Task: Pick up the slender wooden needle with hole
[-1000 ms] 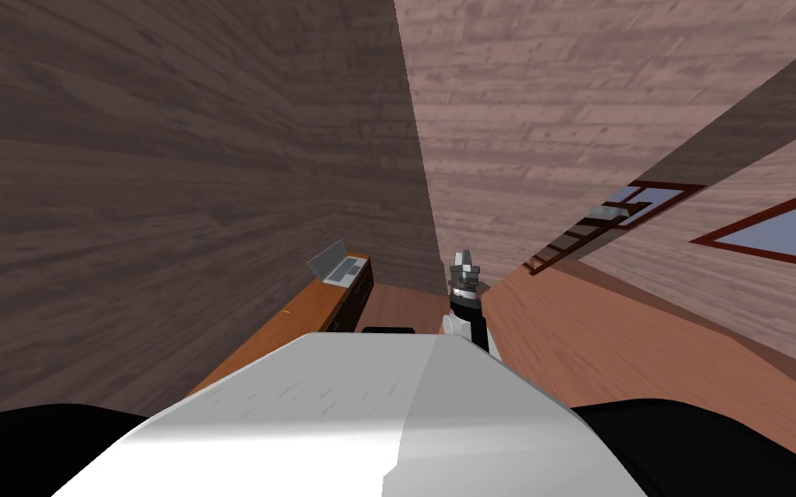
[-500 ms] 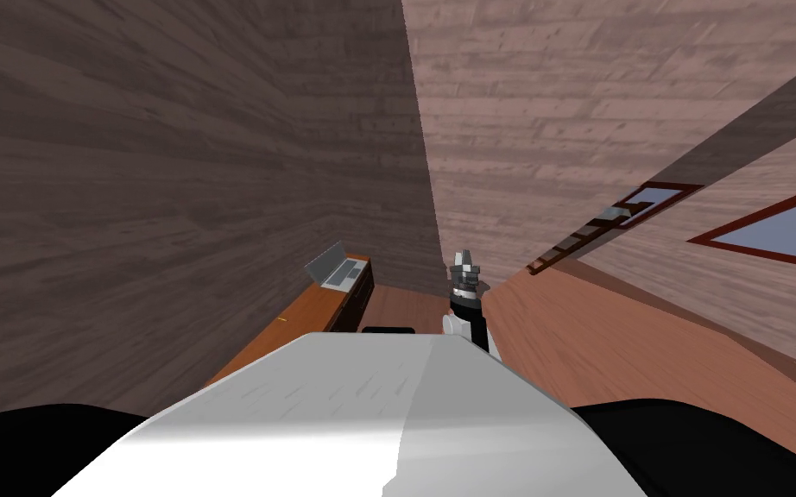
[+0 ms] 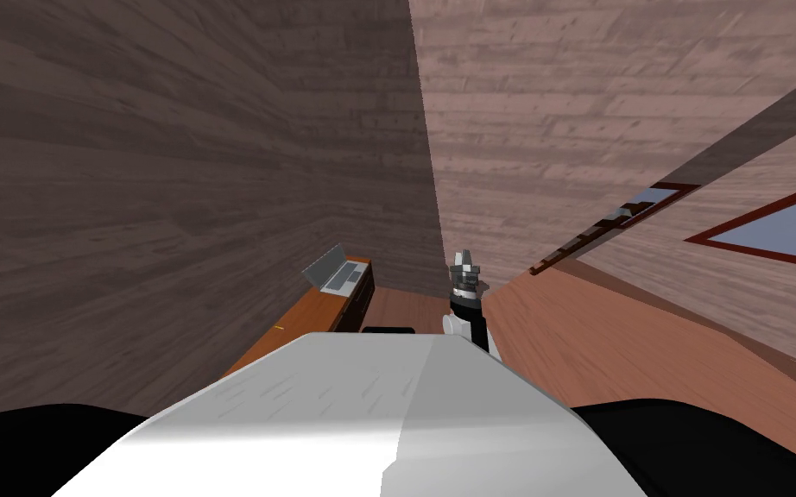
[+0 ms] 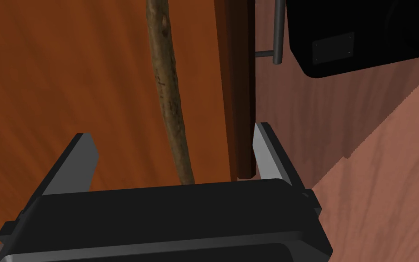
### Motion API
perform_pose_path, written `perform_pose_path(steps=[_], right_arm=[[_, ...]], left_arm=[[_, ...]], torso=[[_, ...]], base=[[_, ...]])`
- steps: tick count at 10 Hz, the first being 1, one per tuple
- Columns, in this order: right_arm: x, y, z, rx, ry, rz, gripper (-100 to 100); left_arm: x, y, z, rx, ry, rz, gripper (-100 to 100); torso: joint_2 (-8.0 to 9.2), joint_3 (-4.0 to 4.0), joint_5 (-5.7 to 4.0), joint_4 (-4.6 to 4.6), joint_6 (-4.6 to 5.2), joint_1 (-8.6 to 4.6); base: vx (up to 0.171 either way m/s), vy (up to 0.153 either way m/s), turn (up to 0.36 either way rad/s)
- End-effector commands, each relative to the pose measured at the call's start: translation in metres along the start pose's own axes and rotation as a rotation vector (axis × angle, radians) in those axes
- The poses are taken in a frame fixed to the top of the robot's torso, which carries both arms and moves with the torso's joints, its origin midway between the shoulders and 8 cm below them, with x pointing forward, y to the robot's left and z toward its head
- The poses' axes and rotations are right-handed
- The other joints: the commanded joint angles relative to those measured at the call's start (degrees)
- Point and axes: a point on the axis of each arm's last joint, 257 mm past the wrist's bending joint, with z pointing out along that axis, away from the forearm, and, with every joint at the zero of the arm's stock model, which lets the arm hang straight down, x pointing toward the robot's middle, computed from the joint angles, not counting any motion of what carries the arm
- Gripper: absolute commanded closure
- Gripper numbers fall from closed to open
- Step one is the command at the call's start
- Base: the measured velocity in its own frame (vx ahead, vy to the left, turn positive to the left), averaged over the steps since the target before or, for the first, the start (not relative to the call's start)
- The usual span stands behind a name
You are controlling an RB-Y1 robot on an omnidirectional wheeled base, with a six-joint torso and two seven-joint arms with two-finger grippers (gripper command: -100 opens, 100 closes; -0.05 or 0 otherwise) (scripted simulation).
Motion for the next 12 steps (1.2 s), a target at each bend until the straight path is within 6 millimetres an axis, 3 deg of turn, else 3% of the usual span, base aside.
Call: perform_pose_path(steps=[1,4,5,6,7,10,11,12], right_arm=[[0.0,0.0,0.0,0.0,0.0,0.0,0],[0.0,0.0,0.0,0.0,0.0,0.0,0],[0.0,0.0,0.0,0.0,0.0,0.0,0],[0.0,0.0,0.0,0.0,0.0,0.0,0],[0.0,0.0,0.0,0.0,0.0,0.0,0],[0.0,0.0,0.0,0.0,0.0,0.0,0],[0.0,0.0,0.0,0.0,0.0,0.0,0],[0.0,0.0,0.0,0.0,0.0,0.0,0]], left_arm=[[-0.01,0.009,0.0,-0.035,-0.024,-0.03,-100],[-0.03,0.023,-0.001,-0.089,-0.062,-0.079,-100],[-0.027,0.019,-0.001,-0.077,-0.054,-0.069,-100],[-0.028,0.02,-0.001,-0.08,-0.056,-0.071,0],[-0.025,0.025,0.006,-0.08,-0.056,-0.067,-100],[-0.016,0.039,0.022,-0.082,-0.056,-0.056,-100],[-0.018,0.036,0.018,-0.083,-0.057,-0.059,-100],[-0.018,0.036,0.019,-0.081,-0.056,-0.058,100]], torso=[[0.0,0.0,0.0,0.0,0.0,0.0],[0.01,0.01,0.0,0.0,0.0,0.02],[0.02,0.01,0.0,0.0,0.0,0.01],[0.12,0.07,-0.02,0.02,0.0,-0.09],[0.21,0.12,-0.04,0.04,0.0,-0.16],[0.26,0.15,0.0,0.06,0.0,-0.01],[0.27,0.16,0.0,0.06,0.0,0.0],[0.28,0.16,-0.02,0.06,0.0,-0.09]], base=[[0.059,0.028,-0.015],[0.068,0.05,-0.018],[0.028,0.02,-0.006],[0.005,0.004,0.0],[0.0,0.026,0.031],[-0.001,0.05,0.038],[-0.002,0.022,0.005],[0.0,0.0,0.0]])
